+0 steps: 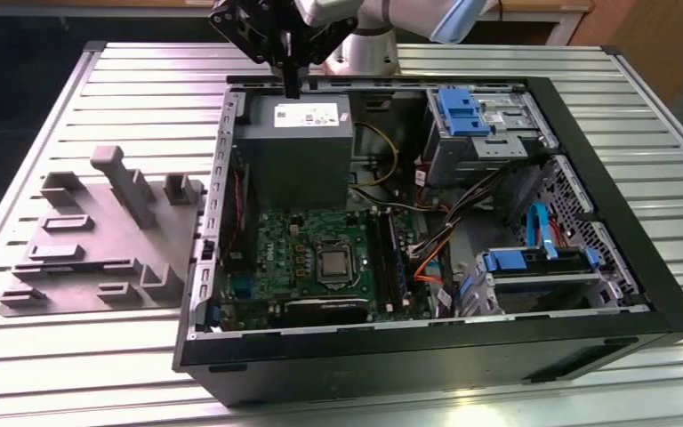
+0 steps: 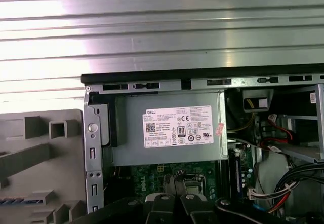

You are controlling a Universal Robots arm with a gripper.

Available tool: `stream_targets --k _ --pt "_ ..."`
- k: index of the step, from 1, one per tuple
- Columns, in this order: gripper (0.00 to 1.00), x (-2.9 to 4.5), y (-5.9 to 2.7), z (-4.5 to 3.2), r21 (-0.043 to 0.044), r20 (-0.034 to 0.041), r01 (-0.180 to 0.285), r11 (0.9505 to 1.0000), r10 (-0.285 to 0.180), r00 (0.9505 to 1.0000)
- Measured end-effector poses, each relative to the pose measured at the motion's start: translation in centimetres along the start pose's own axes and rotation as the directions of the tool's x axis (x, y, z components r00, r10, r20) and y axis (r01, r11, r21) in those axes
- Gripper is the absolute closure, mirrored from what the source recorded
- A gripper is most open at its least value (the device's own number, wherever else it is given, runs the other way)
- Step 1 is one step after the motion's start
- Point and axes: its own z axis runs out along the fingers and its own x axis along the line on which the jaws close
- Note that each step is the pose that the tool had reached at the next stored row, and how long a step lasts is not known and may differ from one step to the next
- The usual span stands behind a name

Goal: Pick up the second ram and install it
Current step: 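Reach for the second ram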

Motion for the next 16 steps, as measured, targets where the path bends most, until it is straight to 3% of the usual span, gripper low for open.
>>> stream_targets --k 16 --pt "0.90 3.61 -0.27 -0.07 0.0000 0.0001 0.000 1.0000 0.000 1.0000"
